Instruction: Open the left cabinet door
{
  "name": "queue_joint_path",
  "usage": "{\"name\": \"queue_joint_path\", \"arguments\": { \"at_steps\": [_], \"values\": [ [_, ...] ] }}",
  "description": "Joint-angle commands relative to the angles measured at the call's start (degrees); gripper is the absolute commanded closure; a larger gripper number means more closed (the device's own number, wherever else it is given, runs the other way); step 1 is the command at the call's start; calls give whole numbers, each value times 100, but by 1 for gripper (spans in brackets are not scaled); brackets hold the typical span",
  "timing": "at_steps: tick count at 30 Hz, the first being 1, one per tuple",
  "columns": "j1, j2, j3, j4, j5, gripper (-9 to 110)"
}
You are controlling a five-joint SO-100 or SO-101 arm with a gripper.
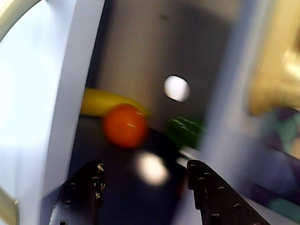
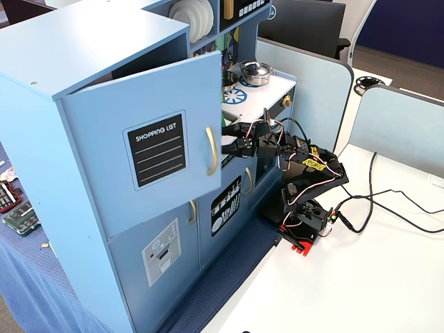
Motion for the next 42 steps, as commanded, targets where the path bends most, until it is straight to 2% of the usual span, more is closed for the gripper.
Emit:
{"name": "queue_joint_path", "arguments": {
  "at_steps": [1,13,18,20,24,32,42],
  "values": [
    [-598,-97,-18,-202,-114,86],
    [-2101,-246,-229,-413,-387,85],
    [-2197,-264,-167,-413,-492,86],
    [-1819,-193,-35,-501,-387,87],
    [-325,149,475,-422,149,88],
    [2364,1107,1828,475,817,90],
    [3788,2355,3050,2514,1485,93]
  ]
}}
